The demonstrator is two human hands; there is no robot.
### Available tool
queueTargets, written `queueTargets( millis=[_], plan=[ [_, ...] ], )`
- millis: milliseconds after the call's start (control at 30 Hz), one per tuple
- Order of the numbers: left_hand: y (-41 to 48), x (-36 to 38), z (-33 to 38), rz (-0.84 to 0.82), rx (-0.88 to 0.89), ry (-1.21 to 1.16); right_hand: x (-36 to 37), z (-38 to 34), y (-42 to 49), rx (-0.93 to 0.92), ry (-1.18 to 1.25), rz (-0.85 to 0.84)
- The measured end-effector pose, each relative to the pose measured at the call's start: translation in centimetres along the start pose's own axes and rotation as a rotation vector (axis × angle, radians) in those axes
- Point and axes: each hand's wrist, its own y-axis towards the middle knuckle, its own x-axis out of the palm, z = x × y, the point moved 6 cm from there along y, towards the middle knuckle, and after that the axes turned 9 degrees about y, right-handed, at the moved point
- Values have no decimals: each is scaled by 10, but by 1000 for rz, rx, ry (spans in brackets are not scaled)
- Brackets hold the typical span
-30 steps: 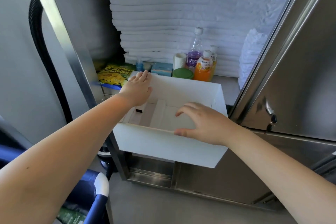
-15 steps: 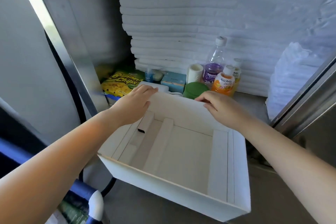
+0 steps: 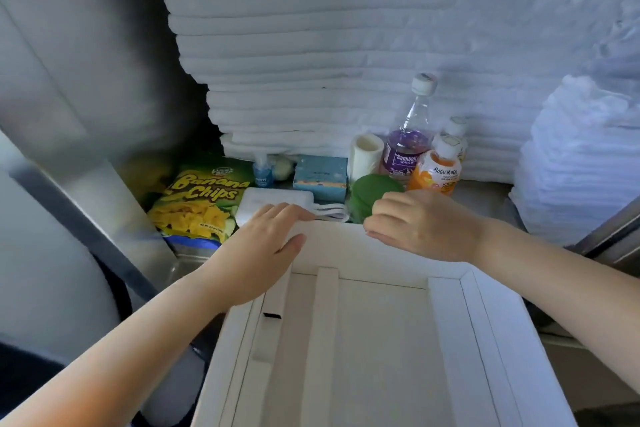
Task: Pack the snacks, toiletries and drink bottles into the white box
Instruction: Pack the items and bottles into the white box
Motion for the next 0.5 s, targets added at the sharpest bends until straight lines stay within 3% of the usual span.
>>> queueTargets(
  millis=[333,500],
  plan=[
    [2,-2,0,89,-17,-125,1,-1,41,-10,59,25],
    [-1,-5,2,82,-51,-100,11,41,106,223,159,109]
  ],
)
